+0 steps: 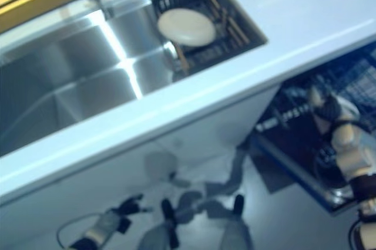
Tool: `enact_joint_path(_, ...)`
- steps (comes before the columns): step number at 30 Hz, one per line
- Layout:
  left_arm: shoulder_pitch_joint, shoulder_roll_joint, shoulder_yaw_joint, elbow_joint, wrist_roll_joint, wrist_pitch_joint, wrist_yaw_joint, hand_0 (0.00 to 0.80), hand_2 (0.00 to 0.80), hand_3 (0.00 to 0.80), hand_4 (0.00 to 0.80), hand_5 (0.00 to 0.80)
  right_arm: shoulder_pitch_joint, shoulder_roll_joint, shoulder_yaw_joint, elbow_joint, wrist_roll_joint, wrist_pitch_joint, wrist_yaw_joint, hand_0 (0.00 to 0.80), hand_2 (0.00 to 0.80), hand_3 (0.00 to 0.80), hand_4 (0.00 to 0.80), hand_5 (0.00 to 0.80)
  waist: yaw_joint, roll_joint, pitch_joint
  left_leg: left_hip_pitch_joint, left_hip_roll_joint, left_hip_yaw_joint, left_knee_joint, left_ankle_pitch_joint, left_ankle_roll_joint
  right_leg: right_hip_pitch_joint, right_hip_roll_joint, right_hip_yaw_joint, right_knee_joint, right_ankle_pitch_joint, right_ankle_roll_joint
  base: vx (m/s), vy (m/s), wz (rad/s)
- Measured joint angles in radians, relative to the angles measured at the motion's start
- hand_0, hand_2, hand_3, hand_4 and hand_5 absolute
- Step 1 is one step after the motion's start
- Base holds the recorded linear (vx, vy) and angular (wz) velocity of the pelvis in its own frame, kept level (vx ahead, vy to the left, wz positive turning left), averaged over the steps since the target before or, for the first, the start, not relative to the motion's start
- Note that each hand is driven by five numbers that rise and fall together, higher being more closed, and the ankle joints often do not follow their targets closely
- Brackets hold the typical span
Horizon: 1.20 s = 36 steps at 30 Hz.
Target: Take plates into dishwasher
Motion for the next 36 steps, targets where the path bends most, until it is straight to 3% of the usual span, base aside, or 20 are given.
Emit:
enact_joint_path(9,-0.003,0.032,0.0,-0.01,-0.001,-0.001,0.0,0.0,0.0,0.0,0.0,0.0,-0.008,0.0,0.0,0.075,0.004,0.039,-0.001,0.8,0.8,0.8,0.8,0.8,0.003,-0.013,0.013,-0.014,-0.001,0.0,0.0,0.001,0.0,-0.013,0.0,-0.001,0.002,0.002,-0.002,0.0,0.0,0.0)
enact_joint_path(19,-0.014,0.031,-0.001,-0.031,-0.003,-0.005,-0.016,0.0,0.0,0.0,0.0,0.0,-0.03,0.0,0.003,0.123,0.003,0.038,-0.001,0.8,0.8,0.8,0.8,0.8,0.0,0.021,0.054,-0.017,-0.001,-0.001,0.0,0.002,0.0,-0.017,0.0,-0.001,0.002,0.0,0.0,0.0,0.0,0.0)
enact_joint_path(24,-0.019,0.031,-0.001,-0.043,-0.023,-0.006,-0.021,0.0,0.0,0.0,0.0,0.0,-0.041,-0.001,0.005,0.124,-0.01,0.036,0.006,0.8,0.8,0.8,0.8,0.8,0.001,0.022,0.055,-0.031,-0.001,-0.001,0.001,0.003,0.0,-0.03,0.0,-0.001,0.002,0.004,-0.005,0.0,0.0,0.0)
enact_joint_path(36,-0.02,0.032,0.0,-0.053,-0.024,-0.005,-0.03,0.0,0.0,0.0,0.0,0.0,-0.042,-0.012,0.009,0.11,-0.036,-0.033,0.05,0.8,0.8,0.8,0.8,0.8,0.002,0.018,0.058,-0.031,0.0,0.001,0.001,0.003,0.0,-0.03,0.0,-0.002,0.002,0.005,-0.005,0.0,0.0,0.0)
